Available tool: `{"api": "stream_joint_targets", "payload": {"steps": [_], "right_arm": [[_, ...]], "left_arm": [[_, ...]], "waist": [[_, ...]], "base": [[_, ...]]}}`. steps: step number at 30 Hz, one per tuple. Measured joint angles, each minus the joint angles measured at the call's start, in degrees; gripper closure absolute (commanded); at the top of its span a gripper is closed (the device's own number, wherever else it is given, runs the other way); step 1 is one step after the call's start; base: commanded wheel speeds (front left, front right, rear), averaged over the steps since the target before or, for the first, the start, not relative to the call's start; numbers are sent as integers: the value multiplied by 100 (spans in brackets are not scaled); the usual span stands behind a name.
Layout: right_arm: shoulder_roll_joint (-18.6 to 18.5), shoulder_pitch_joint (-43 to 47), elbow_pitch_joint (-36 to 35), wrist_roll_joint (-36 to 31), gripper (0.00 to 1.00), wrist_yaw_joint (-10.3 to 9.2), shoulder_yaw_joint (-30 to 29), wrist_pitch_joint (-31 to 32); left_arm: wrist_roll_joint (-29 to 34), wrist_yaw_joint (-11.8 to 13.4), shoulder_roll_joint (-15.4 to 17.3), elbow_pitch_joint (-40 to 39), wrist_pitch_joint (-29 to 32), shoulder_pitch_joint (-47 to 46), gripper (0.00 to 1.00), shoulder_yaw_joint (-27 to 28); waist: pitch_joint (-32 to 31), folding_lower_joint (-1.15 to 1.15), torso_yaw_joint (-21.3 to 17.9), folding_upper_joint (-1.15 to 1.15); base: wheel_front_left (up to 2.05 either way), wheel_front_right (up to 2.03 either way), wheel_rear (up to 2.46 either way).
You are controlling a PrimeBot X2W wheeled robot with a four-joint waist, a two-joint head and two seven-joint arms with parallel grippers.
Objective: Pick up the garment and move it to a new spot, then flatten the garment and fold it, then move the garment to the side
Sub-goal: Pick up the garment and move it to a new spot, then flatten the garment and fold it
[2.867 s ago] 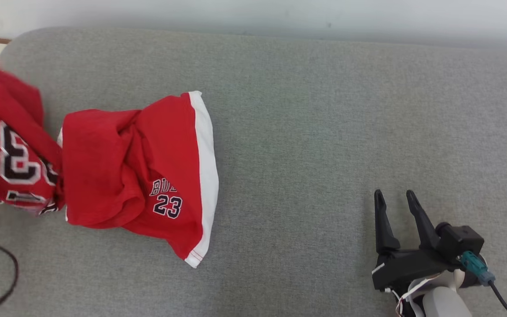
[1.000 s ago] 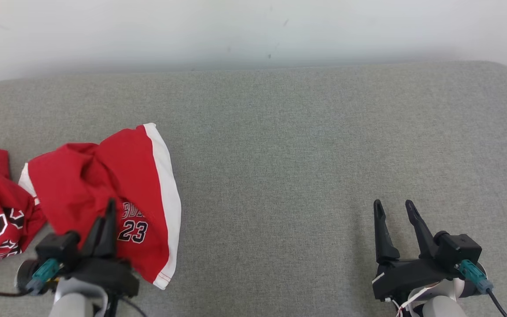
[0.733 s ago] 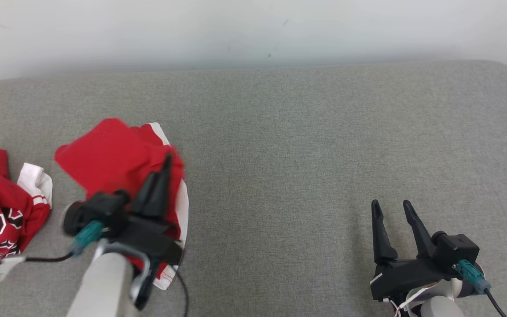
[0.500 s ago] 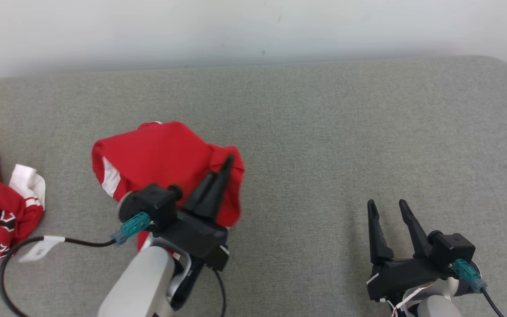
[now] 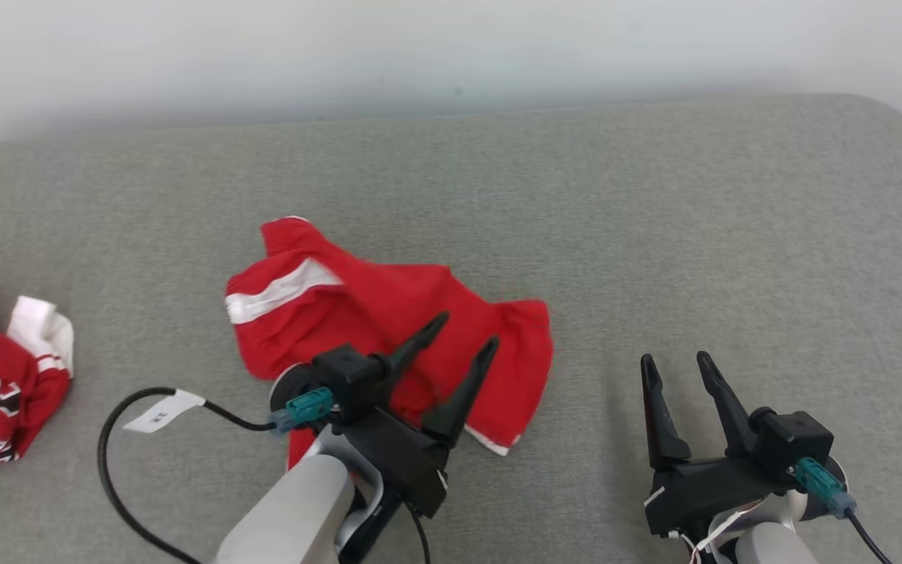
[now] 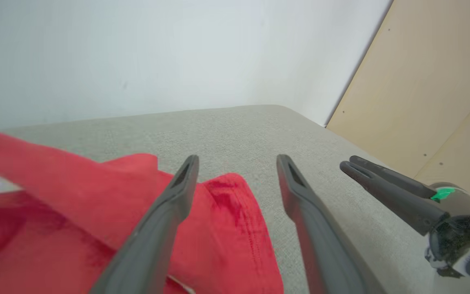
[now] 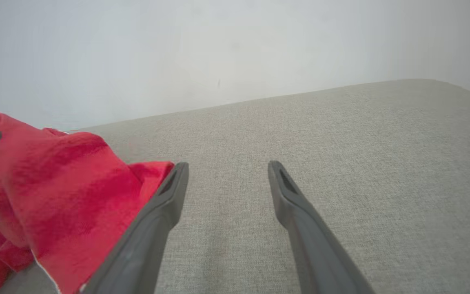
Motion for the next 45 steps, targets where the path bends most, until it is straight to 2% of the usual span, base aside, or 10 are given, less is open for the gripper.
{"api": "stream_joint_targets", "payload": {"steps": [6,12,16,19,26,28,29,31,36,45], "right_arm": [[-24,-1,-136,45,0,0,311,0],[-115,-3,-93,215,0,0,1139,-1],[-305,-20,279,287,0,1,1797,1],[-457,-70,595,290,0,0,1892,0],[-404,-259,1278,-67,0,0,1704,0],[-375,-335,1545,-209,11,1,1646,-2],[-349,-385,1648,-260,57,1,1562,-5],[-302,-474,1775,-403,100,1,1370,-7],[-301,-509,1611,-516,100,1,1063,0],[-1220,-279,985,-89,100,1,848,0]], "left_arm": [[550,67,3,-358,-1,319,0,710],[861,108,8,-622,-1,882,0,1338],[990,100,9,-681,-1,1188,0,1518],[970,100,12,-665,0,1372,0,1649],[922,96,11,-666,-1,1475,0,1774],[896,96,11,-664,-1,1476,0,1783],[886,96,12,-665,-1,1476,0,1786],[886,96,11,-665,-1,1476,0,1797],[918,99,11,-645,-1,1482,0,1879],[953,98,11,-549,-1,1500,0,1982]], "waist": [[-31,0,262,0],[-48,0,632,0],[-41,0,906,0],[-41,0,1110,0],[-30,0,1423,0],[-22,0,1465,0],[-19,0,1478,0],[-17,0,1478,0],[-37,0,1388,0],[-97,0,969,0]], "base": [[0,0,0],[0,0,0],[0,0,0],[0,0,0],[0,0,0],[0,0,0],[0,0,0],[0,0,0],[0,0,0],[0,0,0]]}}
